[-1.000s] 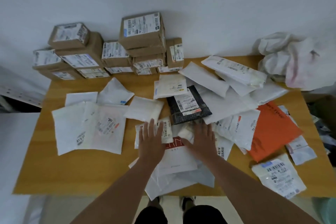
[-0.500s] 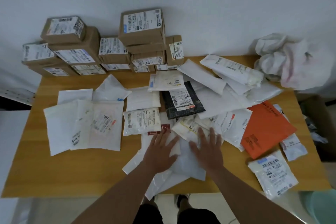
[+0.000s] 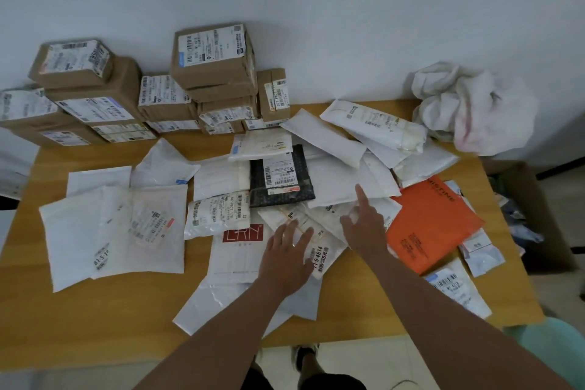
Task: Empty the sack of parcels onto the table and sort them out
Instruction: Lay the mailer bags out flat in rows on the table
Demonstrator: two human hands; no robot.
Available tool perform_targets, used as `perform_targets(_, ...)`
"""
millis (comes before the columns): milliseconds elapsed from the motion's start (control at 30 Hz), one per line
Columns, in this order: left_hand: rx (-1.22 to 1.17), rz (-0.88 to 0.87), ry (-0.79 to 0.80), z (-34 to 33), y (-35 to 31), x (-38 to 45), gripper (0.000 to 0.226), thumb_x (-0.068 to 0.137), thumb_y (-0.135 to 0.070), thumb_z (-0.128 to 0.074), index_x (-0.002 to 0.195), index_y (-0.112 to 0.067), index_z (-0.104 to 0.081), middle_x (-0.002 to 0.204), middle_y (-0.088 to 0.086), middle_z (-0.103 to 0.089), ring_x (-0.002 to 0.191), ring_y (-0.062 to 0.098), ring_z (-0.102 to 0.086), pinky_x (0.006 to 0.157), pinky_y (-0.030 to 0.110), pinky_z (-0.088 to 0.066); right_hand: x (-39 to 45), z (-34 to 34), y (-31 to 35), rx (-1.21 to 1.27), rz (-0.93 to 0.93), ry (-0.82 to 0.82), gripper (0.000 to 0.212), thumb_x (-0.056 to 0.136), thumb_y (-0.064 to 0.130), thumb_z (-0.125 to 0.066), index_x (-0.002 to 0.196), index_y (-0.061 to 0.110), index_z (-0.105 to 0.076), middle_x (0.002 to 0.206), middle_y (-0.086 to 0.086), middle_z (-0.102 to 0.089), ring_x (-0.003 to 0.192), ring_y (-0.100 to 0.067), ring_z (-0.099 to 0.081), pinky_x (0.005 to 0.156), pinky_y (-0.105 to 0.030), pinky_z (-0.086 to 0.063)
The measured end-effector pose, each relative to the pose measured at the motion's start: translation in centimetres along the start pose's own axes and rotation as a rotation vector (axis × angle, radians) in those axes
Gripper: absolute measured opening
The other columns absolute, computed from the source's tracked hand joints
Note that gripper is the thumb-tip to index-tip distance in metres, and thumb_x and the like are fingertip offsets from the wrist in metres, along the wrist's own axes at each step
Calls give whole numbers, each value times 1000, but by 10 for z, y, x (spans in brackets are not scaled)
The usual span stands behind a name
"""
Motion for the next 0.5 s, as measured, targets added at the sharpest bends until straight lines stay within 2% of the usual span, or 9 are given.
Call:
perform_targets(67, 8, 32, 69, -4, -1, 1, 64, 97, -48, -38, 155, -29, -16, 163, 10, -3, 149, 31, -2, 121, 47, -13, 20, -3, 5, 251, -171, 183, 72, 91, 26, -56, 154, 34, -23, 129, -13, -52, 119, -34, -49, 95, -41, -40)
perform_targets(133, -17, 61, 47, 2, -4, 3, 65, 97, -47, -40, 154, -28, -17, 162, 7, -8, 149, 28, -5, 121, 44, -13, 24, -3, 14, 458, -279, 275, 66, 94, 26, -53, 154, 32, -26, 148, -6, -41, 126, -24, -43, 99, -35, -36)
perform_targets(167, -62, 81, 9, 8, -5, 5, 65, 95, -45, -43, 153, -27, -19, 160, 6, -15, 147, 28, -13, 120, 42, -17, 22, -1, 19, 475, -272, 275, 62, 95, 24, -51, 153, 28, -30, 150, -3, -41, 124, -19, -44, 97, -30, -35)
perform_targets(233, -173, 127, -113, 24, -6, 8, 65, 92, -34, -52, 150, -23, -25, 152, 5, -29, 138, 25, -32, 113, 38, -30, 12, 8, 25, 334, -172, 157, 51, 97, 19, -49, 147, 21, -43, 141, -3, -52, 117, -17, -50, 93, -24, -35)
perform_targets(300, -221, 143, -237, 39, -7, 12, 65, 88, -25, -58, 146, -17, -30, 148, 8, -34, 130, 25, -42, 105, 35, -38, -4, 18, 26, 148, -52, -23, 41, 96, 16, -48, 136, 17, -56, 127, -4, -64, 109, -19, -59, 89, -26, -41)
perform_targets(400, -289, 148, -323, 53, -12, 21, 75, 84, -25, -65, 147, -15, -26, 146, 11, -33, 133, 30, -37, 105, 40, -41, -25, 28, 17, -10, 94, -175, 29, 94, 17, -50, 116, 12, -67, 105, -7, -71, 99, -24, -64, 82, -34, -48)
perform_targets(467, -364, 184, -347, 57, -11, 28, 86, 78, -29, -74, 149, -15, -26, 143, 10, -33, 132, 28, -32, 107, 41, -36, -36, 37, 13, -2, 230, -222, 28, 89, 20, -44, 97, 9, -69, 89, -7, -69, 86, -26, -63, 73, -38, -52)
perform_targets(500, -363, 178, -362, 59, -10, 31, 86, 75, -29, -77, 147, -17, -32, 141, 9, -36, 131, 27, -32, 107, 41, -34, -39, 41, 12, 18, 307, -236, 31, 85, 22, -39, 88, 8, -66, 82, -7, -66, 80, -27, -61, 68, -41, -52)
Point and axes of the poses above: each hand's wrist, its own x-axis towards the middle knuckle, its own z-axis out of the back of the hand, y = z × x, the point moved 4 cm from there along x, towards the middle knuckle
